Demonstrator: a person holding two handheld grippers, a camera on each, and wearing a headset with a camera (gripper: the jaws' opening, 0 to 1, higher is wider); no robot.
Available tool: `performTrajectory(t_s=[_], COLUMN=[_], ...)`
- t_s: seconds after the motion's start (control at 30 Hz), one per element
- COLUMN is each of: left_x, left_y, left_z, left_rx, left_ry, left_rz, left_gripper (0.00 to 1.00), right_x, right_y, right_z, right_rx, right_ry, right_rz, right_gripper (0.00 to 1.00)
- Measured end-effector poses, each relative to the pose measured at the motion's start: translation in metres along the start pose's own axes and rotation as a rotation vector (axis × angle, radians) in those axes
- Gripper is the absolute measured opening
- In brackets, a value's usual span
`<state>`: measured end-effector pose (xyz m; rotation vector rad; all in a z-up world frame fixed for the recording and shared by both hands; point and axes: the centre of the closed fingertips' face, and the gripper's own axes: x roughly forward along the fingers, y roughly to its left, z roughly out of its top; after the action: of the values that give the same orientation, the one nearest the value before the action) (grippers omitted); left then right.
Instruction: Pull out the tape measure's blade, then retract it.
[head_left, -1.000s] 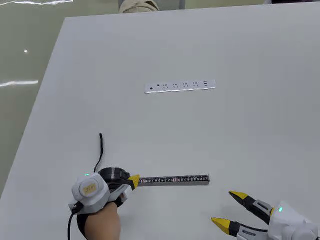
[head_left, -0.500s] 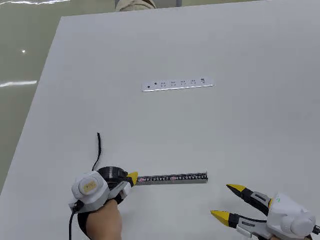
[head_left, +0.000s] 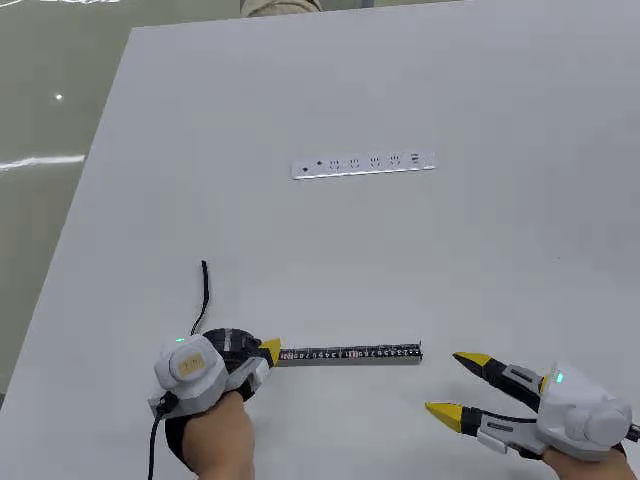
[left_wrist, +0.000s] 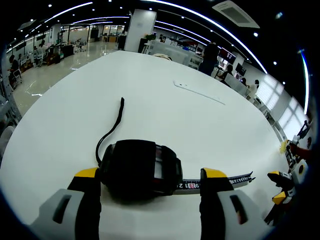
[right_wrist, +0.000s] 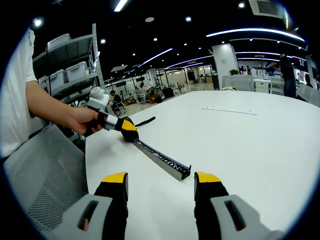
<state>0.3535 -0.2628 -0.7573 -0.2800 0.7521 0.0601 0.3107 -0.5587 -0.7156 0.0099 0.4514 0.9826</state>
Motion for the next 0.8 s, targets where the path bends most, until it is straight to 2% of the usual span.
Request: performTrajectory(t_s=[0.2,0.47,0.8], left_x=[0.000,0.001,0.002], left_y=[0.000,0.001,0.003], left_z=[0.000,0.000,0.000], left_rx=[-0.001,-0.004,0.004], left_ry=[0.000,0.007,0.010], left_rz=[0.017,0.037,0.061], left_gripper=[0.80,0.80,0.79], right_x=[0.006,0.012,0.021], right_y=[-0.002,-0.012,-0.015], right_z=[0.000,0.000,0.003], right_rx=[-0.010,-0.022,-0.025], right_ry=[0.012,0.023,0.025], right_rz=[0.038,0.051,0.090], right_gripper=[0.51,0.50,0.48])
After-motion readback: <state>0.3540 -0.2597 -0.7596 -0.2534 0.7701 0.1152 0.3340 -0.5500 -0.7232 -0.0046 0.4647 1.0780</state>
